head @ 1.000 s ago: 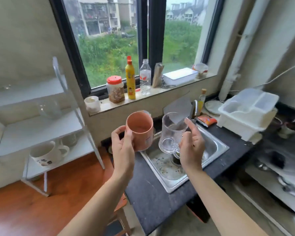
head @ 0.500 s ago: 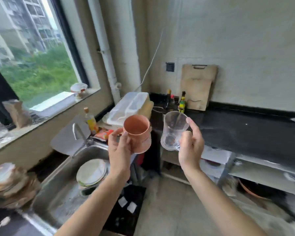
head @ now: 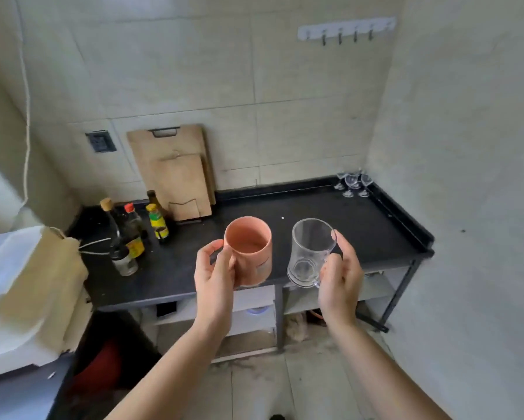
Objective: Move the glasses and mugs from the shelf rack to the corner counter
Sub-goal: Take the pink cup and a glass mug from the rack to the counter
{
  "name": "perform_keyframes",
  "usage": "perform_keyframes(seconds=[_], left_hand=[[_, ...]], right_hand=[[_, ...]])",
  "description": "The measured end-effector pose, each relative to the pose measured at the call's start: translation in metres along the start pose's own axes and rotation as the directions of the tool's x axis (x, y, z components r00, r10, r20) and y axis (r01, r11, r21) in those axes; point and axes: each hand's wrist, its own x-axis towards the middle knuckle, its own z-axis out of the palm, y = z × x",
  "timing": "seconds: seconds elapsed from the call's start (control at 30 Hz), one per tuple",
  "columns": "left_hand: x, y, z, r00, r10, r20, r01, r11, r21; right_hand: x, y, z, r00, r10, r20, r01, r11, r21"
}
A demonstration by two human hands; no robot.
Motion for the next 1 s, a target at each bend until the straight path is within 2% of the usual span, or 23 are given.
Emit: perform_keyframes(seconds=[0.2,0.33,0.43,0.57,0.73,1.0], left_hand=[[0.114,-0.024,0.120,0.986,-0.060,0.156,0.063,0.998,-0.012],[0.178,-0.026,0.198,0.966,-0.092,0.242,0.088,0.996,0.028],[0.212,-0.034,0.253,0.952,-0.133,0.275,0.122,0.991,0.057],[0.247,-0.054,0.318,0.940,-0.175,0.294,0.152,0.983,0.099],[0.288,-0.099,0.397,0.949,-0.222,0.225,0.192,0.970,0.150],[0.357,-0.144,0.481,0.949,-0.310,-0.050,0.314,0.936,0.159]], right_hand=[[0.144,0.016,0.000,0.993,-0.017,-0.117,0.005,0.995,-0.103],[0.231,0.018,-0.006,0.975,-0.032,-0.222,0.007,0.994,-0.112],[0.282,0.028,-0.021,0.953,-0.025,-0.300,-0.009,0.994,-0.111],[0.346,0.045,-0.036,0.943,-0.006,-0.332,-0.031,0.994,-0.106],[0.448,0.081,-0.054,0.952,0.055,-0.300,-0.102,0.985,-0.141],[0.588,0.150,-0.035,0.966,0.249,-0.069,-0.258,0.923,-0.285]])
